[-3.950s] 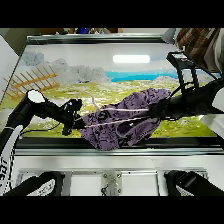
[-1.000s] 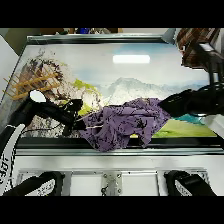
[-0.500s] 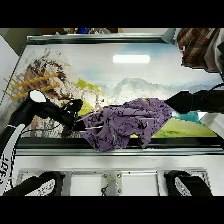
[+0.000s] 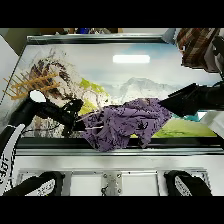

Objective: Fold the clothes and pants, and hang the long-sleeved shirts on hangers.

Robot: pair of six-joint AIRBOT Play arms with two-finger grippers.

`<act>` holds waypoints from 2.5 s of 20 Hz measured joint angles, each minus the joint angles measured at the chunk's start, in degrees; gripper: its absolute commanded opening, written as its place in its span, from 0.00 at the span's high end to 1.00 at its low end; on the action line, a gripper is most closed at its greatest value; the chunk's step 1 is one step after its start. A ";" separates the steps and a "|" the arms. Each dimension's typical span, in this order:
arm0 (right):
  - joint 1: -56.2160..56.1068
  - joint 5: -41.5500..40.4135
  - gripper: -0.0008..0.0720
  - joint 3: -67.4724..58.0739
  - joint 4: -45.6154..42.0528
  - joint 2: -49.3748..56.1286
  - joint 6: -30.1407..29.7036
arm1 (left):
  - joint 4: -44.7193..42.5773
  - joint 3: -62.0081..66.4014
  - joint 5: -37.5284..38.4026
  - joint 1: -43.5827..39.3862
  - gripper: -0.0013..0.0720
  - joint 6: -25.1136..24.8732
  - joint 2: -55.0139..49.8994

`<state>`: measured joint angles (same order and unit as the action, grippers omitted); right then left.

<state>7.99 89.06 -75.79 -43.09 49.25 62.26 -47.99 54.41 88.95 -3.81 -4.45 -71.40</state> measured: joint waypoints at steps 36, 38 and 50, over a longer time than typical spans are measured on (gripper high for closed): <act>-2.21 4.13 0.04 29.97 32.81 18.34 -63.14 | -0.44 -0.02 1.07 0.04 0.96 0.00 -0.02; -2.27 4.09 0.04 29.94 32.83 18.34 -63.14 | -0.42 -0.02 1.07 0.04 0.96 0.00 -0.02; -2.29 3.93 0.05 29.94 32.85 18.34 -63.14 | -0.13 -0.04 1.42 0.04 0.96 0.50 -0.02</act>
<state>5.69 92.99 -45.84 -10.24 67.59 -0.89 -48.12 54.37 90.37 -3.77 -3.95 -71.42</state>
